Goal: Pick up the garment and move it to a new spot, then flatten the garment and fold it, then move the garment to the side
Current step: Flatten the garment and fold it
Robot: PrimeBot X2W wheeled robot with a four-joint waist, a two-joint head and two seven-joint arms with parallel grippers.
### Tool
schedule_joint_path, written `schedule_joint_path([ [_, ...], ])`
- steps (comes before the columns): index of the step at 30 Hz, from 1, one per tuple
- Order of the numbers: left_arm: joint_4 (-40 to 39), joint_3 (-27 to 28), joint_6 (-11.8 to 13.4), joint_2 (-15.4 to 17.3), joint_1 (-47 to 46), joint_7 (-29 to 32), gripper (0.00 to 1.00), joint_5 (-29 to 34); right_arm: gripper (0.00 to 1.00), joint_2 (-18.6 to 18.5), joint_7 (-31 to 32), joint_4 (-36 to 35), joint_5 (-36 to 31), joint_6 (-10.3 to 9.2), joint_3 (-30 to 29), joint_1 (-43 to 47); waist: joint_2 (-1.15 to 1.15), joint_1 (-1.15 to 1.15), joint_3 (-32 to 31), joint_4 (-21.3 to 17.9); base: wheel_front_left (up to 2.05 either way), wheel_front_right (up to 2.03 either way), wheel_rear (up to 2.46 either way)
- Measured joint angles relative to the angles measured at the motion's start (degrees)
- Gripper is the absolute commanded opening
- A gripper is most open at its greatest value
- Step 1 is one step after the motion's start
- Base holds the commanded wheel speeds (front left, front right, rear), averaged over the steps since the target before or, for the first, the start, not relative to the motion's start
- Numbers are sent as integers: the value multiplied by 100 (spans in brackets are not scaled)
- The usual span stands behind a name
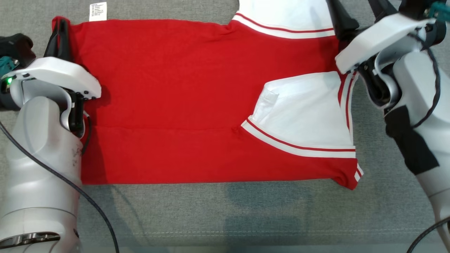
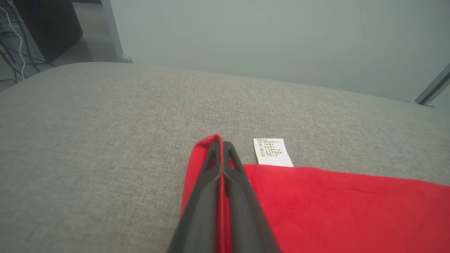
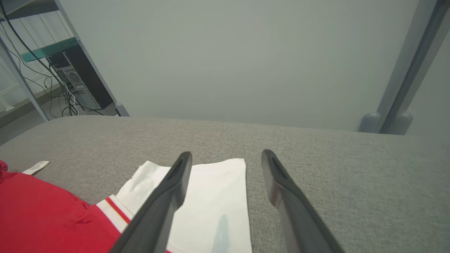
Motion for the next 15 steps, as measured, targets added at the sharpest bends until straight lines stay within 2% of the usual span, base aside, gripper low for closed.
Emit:
schedule_joint_path([
  [8, -541, -166, 11, -268, 68, 4, 0, 83, 100, 25, 851, 1126, 537, 0, 109, -738, 0, 0, 126, 252, 0, 0, 0],
  [15, -711, -269, 2, -424, 174, 4, 0, 87, 100, 22, 1053, 1850, 605, 0, 168, -1257, 0, 0, 244, 492, 0, 0, 0],
])
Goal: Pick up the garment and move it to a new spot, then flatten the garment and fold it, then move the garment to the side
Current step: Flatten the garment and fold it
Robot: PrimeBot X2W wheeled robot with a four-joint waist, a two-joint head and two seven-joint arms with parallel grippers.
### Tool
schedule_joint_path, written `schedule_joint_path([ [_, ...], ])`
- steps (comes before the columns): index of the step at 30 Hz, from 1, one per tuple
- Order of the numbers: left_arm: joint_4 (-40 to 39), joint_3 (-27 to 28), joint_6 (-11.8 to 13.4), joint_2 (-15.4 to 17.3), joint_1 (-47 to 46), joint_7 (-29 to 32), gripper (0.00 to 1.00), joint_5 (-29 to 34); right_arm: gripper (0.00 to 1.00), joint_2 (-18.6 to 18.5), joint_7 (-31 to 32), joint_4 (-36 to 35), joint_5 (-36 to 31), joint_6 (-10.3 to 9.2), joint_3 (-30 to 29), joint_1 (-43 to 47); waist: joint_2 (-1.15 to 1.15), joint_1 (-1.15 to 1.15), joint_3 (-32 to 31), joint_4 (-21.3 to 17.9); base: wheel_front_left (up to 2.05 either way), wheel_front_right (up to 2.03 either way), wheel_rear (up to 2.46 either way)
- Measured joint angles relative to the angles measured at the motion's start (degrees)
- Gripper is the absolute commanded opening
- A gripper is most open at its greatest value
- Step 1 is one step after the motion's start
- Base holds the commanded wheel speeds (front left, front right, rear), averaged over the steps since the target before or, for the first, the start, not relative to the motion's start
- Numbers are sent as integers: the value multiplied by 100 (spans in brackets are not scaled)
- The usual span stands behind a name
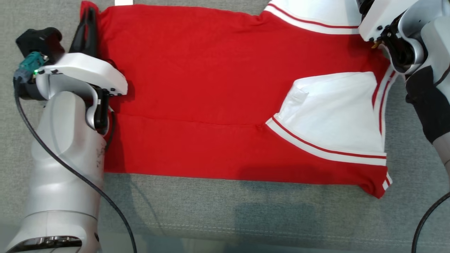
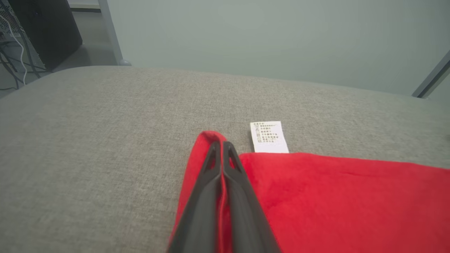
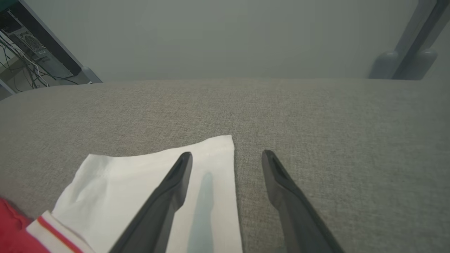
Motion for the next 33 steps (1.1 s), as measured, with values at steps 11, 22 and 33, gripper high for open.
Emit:
schedule_joint_path([
  [11, -73, -135, -51, -111, -3, 0, 0, -8, 13, 31, 215, 454, -133, 0, 505, -294, 0, 0, 103, 181, 0, 0, 0],
  [22, -37, -75, -99, -98, 9, 0, 0, -10, 0, -93, -471, 365, 66, 0, 684, -305, 0, 0, 19, 89, 0, 0, 0],
  [33, -23, 129, -100, 85, 381, 0, 0, -11, 0, -610, -857, -1005, 1049, 0, 1234, 508, 0, 0, -382, -90, 0, 0, 0],
])
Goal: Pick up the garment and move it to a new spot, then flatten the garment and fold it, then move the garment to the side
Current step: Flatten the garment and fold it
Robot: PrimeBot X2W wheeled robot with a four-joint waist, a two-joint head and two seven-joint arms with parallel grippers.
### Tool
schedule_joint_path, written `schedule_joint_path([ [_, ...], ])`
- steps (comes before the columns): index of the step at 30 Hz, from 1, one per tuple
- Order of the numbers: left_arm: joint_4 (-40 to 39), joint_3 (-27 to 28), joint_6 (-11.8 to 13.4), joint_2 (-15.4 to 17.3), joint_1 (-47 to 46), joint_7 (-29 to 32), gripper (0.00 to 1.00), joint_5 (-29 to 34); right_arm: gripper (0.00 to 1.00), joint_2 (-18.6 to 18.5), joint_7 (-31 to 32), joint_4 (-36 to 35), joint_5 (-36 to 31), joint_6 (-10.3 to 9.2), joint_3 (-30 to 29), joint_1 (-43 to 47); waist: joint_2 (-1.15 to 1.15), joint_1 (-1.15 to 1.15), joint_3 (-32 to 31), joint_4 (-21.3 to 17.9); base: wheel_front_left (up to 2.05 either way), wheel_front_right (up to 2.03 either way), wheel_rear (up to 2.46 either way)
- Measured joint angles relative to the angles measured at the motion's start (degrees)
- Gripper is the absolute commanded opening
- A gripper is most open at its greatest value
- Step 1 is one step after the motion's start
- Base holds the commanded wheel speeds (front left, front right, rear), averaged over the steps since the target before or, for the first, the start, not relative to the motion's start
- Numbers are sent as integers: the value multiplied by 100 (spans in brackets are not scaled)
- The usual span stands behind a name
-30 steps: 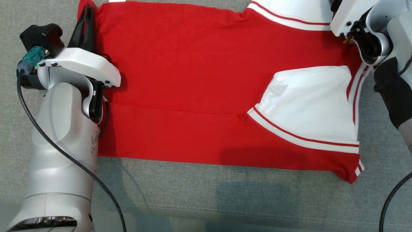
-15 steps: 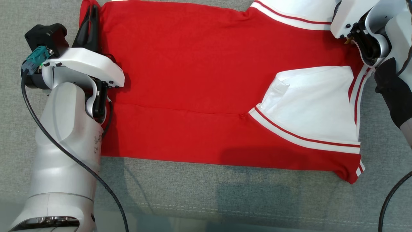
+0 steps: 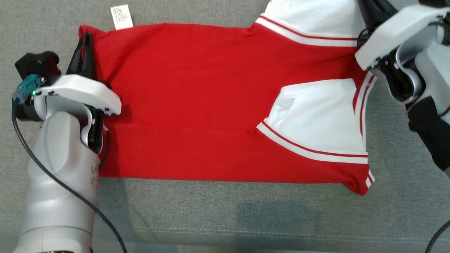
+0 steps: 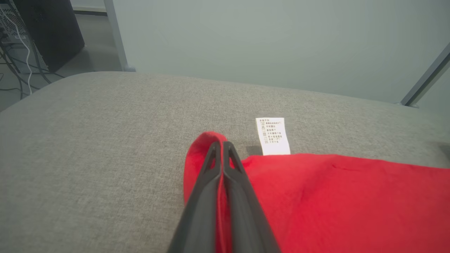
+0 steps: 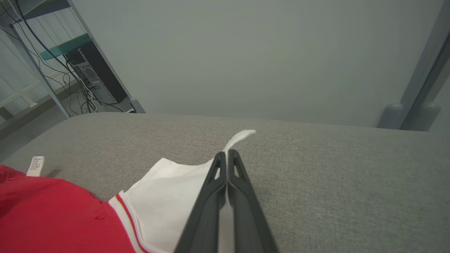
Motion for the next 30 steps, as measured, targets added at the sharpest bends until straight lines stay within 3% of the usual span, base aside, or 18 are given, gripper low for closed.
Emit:
schedule_joint_path([
  [9, 32, 119, -46, 101, 619, 1, 0, -70, 0, -931, -345, -1886, 1036, 0, 966, 1107, 0, 0, -535, -140, 0, 0, 0],
  [16, 304, 116, -69, 253, 982, 1, 0, -160, 0, -1371, -405, -2185, 1600, -1, 1356, 1667, 0, 0, -845, -214, 0, 0, 0],
  [30, 978, -118, -86, 514, 1230, 3, 0, -628, 0, -1569, -469, -2711, 2354, -1, 2020, 2378, 0, 0, -1127, -321, 0, 0, 0],
])
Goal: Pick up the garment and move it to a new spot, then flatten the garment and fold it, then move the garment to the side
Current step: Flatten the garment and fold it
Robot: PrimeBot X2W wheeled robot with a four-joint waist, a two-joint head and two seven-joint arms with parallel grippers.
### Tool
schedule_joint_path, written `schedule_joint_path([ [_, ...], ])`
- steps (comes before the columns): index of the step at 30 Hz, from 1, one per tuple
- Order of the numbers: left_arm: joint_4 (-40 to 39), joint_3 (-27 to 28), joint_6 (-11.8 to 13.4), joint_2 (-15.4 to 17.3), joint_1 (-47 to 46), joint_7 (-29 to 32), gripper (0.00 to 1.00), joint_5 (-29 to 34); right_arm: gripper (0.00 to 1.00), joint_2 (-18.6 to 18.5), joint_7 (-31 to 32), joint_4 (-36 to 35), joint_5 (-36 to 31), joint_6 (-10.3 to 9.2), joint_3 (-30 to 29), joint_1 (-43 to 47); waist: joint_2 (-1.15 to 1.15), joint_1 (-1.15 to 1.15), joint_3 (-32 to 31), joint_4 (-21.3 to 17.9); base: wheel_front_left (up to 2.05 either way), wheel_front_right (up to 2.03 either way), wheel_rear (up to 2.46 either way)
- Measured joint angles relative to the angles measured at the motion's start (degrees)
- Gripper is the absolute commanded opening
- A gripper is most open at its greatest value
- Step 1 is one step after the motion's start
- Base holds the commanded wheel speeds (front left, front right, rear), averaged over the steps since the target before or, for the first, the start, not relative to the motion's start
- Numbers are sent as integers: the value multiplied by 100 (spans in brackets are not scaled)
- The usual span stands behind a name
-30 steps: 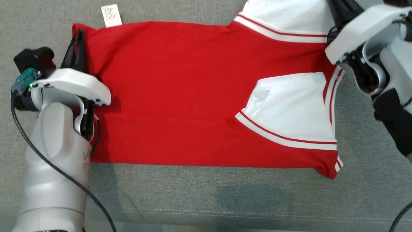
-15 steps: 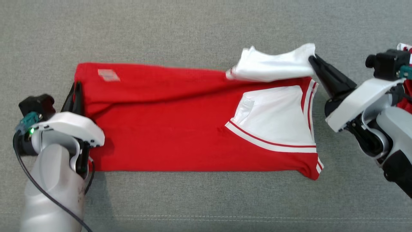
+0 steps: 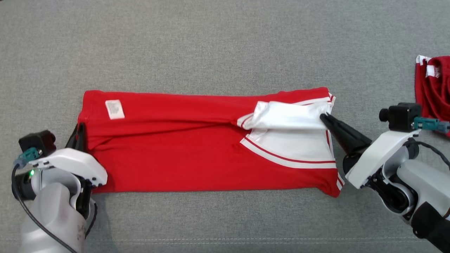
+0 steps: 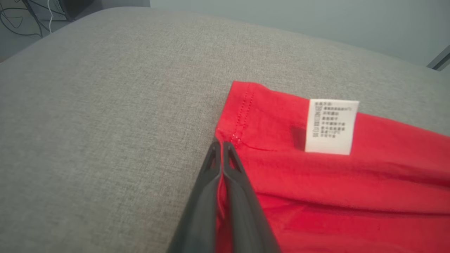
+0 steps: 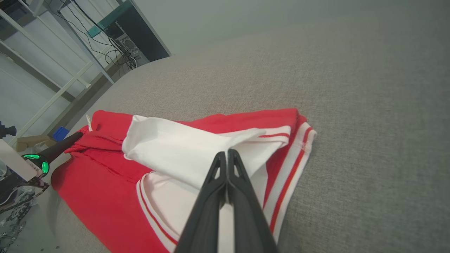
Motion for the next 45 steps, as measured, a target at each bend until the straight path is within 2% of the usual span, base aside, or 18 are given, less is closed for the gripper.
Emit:
schedule_joint_path([
  [15, 111, -191, 0, 75, 440, 7, 0, -180, 0, 108, -45, 208, 287, 0, 156, 389, 0, 0, -311, -7, 0, 0, 0],
  [16, 111, -197, 0, 76, 471, 7, 4, -180, 0, 116, -51, 209, 287, 0, 148, 410, 0, 0, -327, -10, 0, 0, 0],
  [17, 116, -200, 0, 75, 497, 7, 32, -181, 7, 129, -51, 219, 290, 0, 137, 439, 0, 0, -343, -14, 0, 0, 0],
  [18, 119, -201, 0, 75, 517, 7, 99, -182, 45, 147, -51, 244, 300, 0, 132, 465, 0, 0, -359, -18, 0, 0, 0],
  [19, 116, -199, 0, 75, 536, 7, 100, -182, 100, 177, -51, 286, 305, 0, 100, 491, 0, 0, -379, -21, 0, 0, 0],
  [22, -9, -171, 51, 73, 669, 8, 100, -174, 100, 216, -51, 398, 280, 0, -142, 584, 0, 0, -453, -32, 0, 0, 0],
  [25, -327, -129, 187, 47, 919, 8, 100, -93, 100, 232, -52, 538, 109, 0, -664, 678, 0, 0, -542, -30, 0, 0, 0],
  [30, -982, 68, 369, -204, 1399, 8, 100, -23, 100, 432, -54, 784, -388, 0, -1496, 1078, 0, 0, -717, 23, 0, 0, 0],
  [35, -1484, 159, 381, -459, 1777, 8, 100, 175, 100, 842, -54, 1061, -655, 0, -1658, 1473, 0, 0, -827, 145, 0, 0, 0],
  [39, -1858, 248, 349, -602, 1931, 8, 100, 191, 100, 996, -55, 1397, -804, 0, -1730, 1528, 0, 0, -849, 281, 0, 0, 0],
  [45, -2220, 264, 259, -662, 2102, 7, 100, 261, 100, 1249, -57, 2071, -1063, 0, -1996, 1518, 0, 0, -810, 467, 0, 0, 0],
])
